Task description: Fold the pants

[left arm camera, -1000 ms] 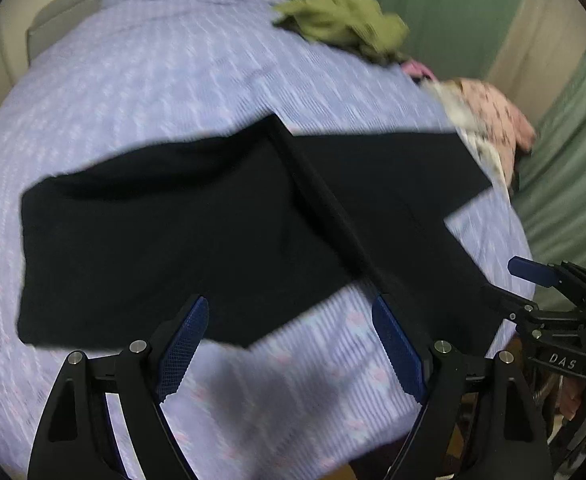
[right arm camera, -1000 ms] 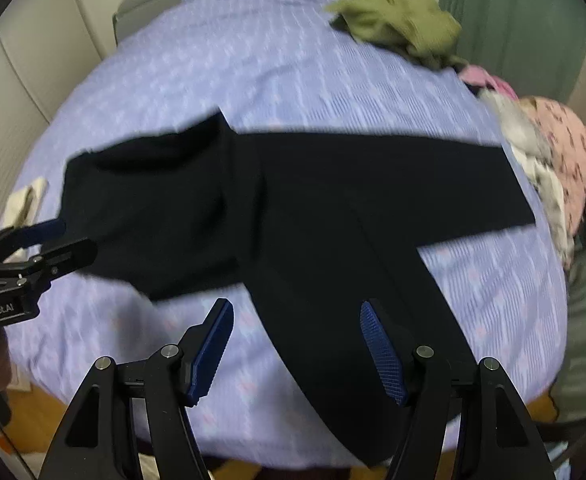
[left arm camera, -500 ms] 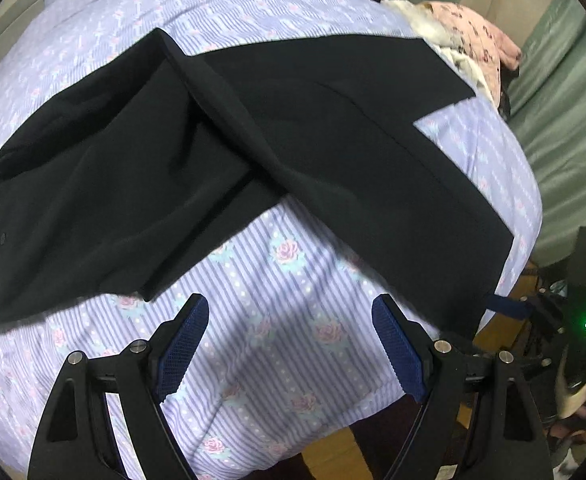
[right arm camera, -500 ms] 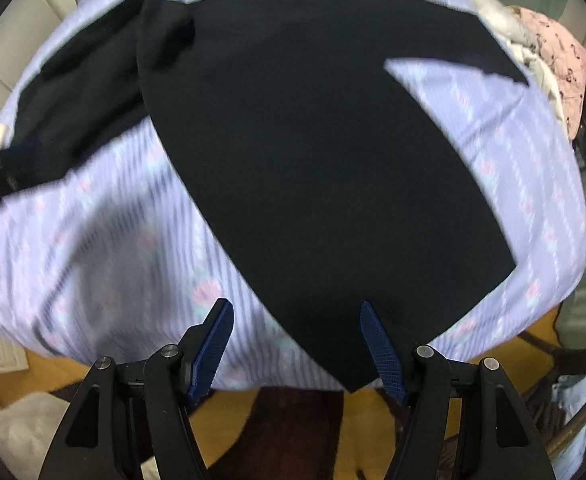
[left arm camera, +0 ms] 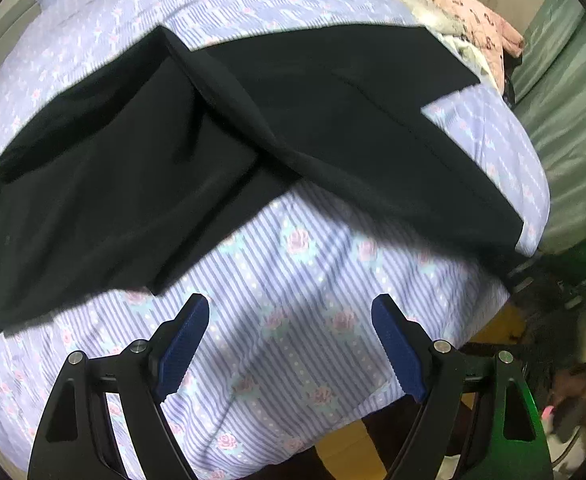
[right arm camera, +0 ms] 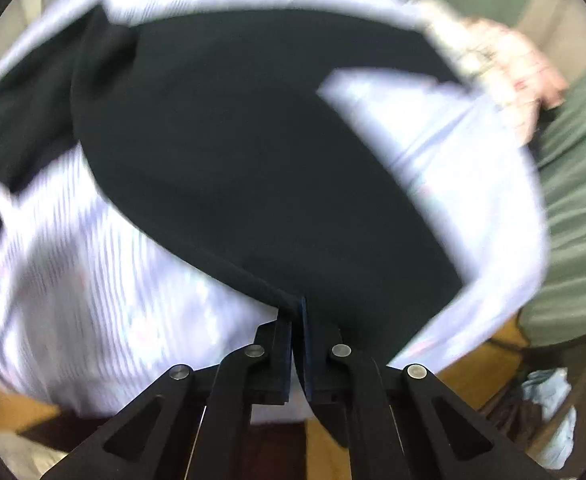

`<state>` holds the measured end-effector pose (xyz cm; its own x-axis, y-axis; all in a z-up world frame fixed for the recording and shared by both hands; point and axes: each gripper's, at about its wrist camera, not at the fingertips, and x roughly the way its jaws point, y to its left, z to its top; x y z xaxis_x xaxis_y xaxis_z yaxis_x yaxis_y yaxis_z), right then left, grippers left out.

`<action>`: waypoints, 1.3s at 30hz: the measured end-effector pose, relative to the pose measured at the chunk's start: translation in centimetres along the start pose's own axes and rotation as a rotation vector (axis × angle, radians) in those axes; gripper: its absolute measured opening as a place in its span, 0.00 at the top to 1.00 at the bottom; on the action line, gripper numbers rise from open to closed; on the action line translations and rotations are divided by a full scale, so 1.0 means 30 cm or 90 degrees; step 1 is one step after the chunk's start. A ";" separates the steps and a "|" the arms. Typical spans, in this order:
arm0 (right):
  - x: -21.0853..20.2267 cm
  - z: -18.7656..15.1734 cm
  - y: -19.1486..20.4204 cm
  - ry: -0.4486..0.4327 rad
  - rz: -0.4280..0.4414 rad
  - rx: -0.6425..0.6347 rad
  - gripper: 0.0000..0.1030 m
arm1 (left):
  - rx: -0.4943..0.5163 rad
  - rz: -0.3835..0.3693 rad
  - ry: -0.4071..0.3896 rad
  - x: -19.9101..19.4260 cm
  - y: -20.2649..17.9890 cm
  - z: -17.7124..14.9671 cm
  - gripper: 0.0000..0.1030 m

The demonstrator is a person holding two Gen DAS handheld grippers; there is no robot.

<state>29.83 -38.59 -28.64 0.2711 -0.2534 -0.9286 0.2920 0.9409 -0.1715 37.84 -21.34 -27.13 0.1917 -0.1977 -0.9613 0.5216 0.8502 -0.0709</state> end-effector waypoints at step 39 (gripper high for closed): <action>0.432 1.149 -0.761 -0.195 0.046 0.092 0.40 | -0.045 0.107 -0.098 0.207 -0.378 0.884 0.19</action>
<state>58.29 -71.11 -25.43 0.5517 -0.2632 -0.7914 0.3831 0.9228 -0.0398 55.17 -45.13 -25.22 0.3985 -0.1180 -0.9095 0.4136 0.9083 0.0634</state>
